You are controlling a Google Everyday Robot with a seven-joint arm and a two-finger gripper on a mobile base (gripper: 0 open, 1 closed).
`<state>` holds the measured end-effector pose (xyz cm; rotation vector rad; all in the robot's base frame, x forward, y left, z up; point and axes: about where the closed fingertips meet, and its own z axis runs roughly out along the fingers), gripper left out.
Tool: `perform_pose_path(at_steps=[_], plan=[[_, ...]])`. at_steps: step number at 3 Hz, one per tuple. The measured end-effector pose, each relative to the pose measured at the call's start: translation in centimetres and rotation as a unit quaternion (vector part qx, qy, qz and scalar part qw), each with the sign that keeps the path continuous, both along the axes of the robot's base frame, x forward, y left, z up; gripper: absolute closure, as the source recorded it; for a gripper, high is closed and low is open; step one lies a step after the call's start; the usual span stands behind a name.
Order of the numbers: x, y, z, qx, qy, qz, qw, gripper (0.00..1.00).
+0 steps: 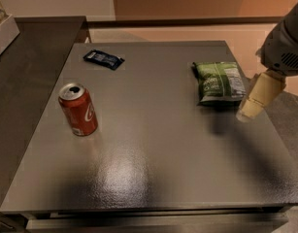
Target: Move green jalapeno chip bag near rxbar blueberry
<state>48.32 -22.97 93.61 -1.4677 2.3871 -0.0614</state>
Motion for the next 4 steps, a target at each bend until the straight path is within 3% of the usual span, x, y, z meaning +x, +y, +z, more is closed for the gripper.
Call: perform_pose_path(at_steps=[1,2,4], plan=[[1.8,-0.7,-1.4,0.013,-0.001,-0.044,0.999,0.0],[4.3,-1.8,-3.4,0.023,-0.011,-0.095,0.9951,0.0],[8.1,-2.8,-6.2,0.046,-0.034,-0.137,0.989,0.0]])
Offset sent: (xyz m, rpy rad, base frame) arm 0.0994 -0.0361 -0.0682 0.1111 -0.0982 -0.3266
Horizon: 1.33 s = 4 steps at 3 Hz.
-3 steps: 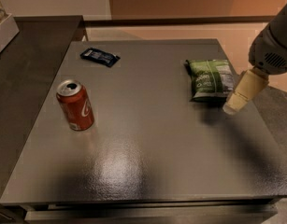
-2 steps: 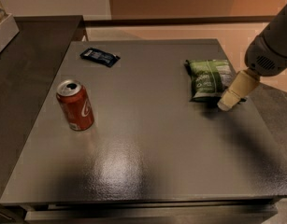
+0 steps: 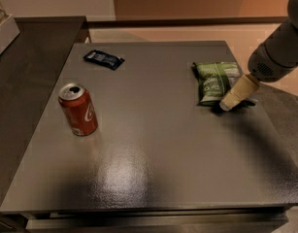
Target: Move green jalapeno chip bag near rxbar blueberry
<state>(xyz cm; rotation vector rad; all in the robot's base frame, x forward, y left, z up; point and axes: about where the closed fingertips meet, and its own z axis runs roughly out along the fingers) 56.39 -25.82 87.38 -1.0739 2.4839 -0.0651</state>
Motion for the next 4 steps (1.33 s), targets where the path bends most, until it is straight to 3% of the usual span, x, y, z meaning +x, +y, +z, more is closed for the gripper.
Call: perform_pose_path(at_steps=[2,4], plan=[[2.5,0.4,-2.1,0.023,-0.013,-0.004,0.9996,0.02],[3.0,0.6,-2.4,0.034,-0.016,0.0,0.9993,0.46]])
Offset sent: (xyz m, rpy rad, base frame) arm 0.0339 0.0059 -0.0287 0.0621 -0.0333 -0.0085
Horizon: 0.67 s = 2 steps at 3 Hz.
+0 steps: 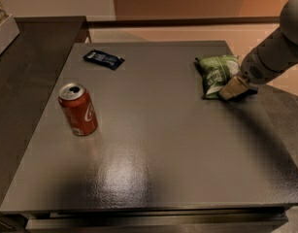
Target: Move green jalapeno chip bag near rxbar blueberry
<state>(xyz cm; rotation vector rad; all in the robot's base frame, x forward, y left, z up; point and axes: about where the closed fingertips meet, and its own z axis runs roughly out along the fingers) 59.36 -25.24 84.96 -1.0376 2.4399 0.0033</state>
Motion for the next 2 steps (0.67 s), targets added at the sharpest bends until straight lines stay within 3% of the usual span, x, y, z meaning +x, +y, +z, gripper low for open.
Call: perform_pose_path(at_steps=[2], plan=[[0.6,1.1,2.4,0.008,-0.027,0.024,0.9993,0.93]])
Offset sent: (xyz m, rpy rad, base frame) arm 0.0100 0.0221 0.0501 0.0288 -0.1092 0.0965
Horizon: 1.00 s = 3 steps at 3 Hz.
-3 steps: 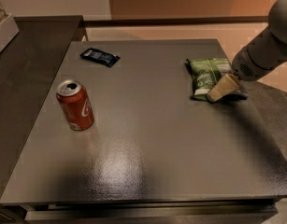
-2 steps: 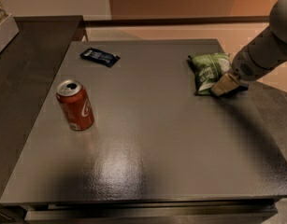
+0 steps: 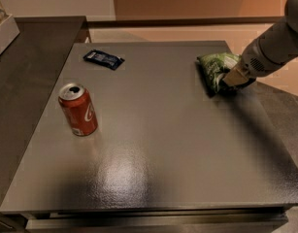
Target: Move green jalapeno chip bag near rxbar blueberry
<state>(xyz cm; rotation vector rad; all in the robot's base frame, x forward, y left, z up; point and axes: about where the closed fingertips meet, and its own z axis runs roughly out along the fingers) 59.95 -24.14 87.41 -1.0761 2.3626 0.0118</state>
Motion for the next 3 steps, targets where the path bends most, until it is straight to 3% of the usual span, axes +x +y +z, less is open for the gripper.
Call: perform_pose_path(at_steps=[1,2,3], plan=[[0.6,1.8,1.9,0.007,-0.024,0.028,0.9993,1.0],[1.4,4.2,3.3,0.017,-0.05,0.06,0.9968,1.0],[2.5,6.6,4.3,0.029,-0.079,0.091,0.9922,1.0]])
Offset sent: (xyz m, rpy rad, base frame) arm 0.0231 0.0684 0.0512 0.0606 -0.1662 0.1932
